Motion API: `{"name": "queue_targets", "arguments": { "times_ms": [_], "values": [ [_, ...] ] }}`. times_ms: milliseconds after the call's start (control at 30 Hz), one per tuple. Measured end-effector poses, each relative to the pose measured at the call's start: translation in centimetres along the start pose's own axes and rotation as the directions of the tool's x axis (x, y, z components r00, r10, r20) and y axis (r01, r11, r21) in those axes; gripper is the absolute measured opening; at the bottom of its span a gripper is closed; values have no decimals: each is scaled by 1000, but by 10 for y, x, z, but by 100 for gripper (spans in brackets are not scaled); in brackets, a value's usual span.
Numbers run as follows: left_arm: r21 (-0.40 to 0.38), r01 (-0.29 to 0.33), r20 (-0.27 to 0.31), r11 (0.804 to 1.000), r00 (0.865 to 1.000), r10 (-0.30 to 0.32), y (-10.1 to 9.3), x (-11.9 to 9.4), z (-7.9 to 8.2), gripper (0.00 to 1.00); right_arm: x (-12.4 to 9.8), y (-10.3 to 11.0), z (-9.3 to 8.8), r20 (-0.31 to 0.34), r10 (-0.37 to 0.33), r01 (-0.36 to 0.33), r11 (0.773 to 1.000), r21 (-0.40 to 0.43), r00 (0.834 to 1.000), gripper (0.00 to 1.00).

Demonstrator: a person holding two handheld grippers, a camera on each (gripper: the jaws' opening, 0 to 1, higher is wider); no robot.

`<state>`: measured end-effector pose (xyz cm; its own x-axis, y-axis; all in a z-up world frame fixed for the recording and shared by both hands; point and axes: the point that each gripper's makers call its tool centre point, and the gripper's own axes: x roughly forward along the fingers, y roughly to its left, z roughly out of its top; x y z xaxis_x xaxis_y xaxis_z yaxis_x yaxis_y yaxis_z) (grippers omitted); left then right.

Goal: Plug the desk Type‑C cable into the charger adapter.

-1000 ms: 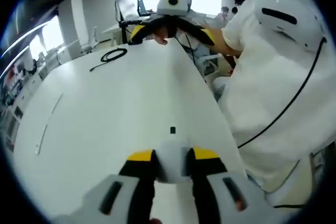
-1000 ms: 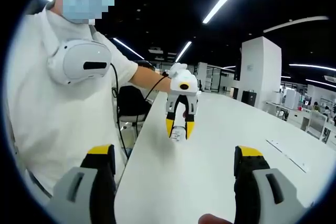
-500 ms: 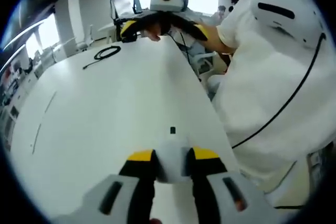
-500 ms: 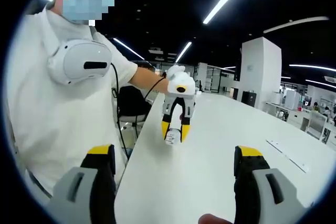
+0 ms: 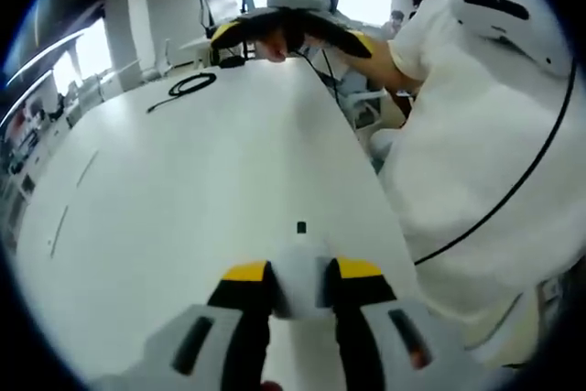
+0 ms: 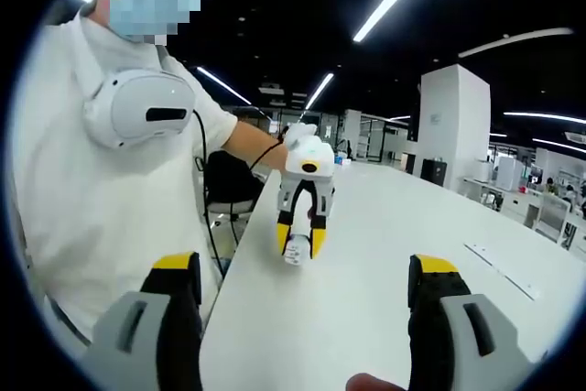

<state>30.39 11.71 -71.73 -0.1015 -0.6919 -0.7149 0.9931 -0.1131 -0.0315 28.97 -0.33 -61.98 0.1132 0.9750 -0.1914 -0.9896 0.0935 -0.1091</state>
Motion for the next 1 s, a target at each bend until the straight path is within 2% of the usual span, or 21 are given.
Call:
{"name": "queue_targets", "arguments": {
  "times_ms": [133, 333, 667, 1000],
  "values": [
    [-7, -7, 1, 1000, 1000, 7, 0, 5, 0, 23, -1, -1, 0, -1, -2, 2, 1000, -2, 1000, 95],
    [-19, -52, -18, 998, 998, 52, 5, 13, -4, 23, -2, 0, 0, 1, -5, 5, 1000, -1, 1000, 95],
    [-31, -73, -25, 997, 997, 73, 8, 21, -3, 23, -2, 2, 0, 3, -6, 6, 1000, -1, 1000, 95],
    [-35, -103, -72, 994, 992, 100, 12, 31, -5, 24, -3, 1, -2, 4, -7, 7, 1000, 3, 1000, 95]
  ]
}}
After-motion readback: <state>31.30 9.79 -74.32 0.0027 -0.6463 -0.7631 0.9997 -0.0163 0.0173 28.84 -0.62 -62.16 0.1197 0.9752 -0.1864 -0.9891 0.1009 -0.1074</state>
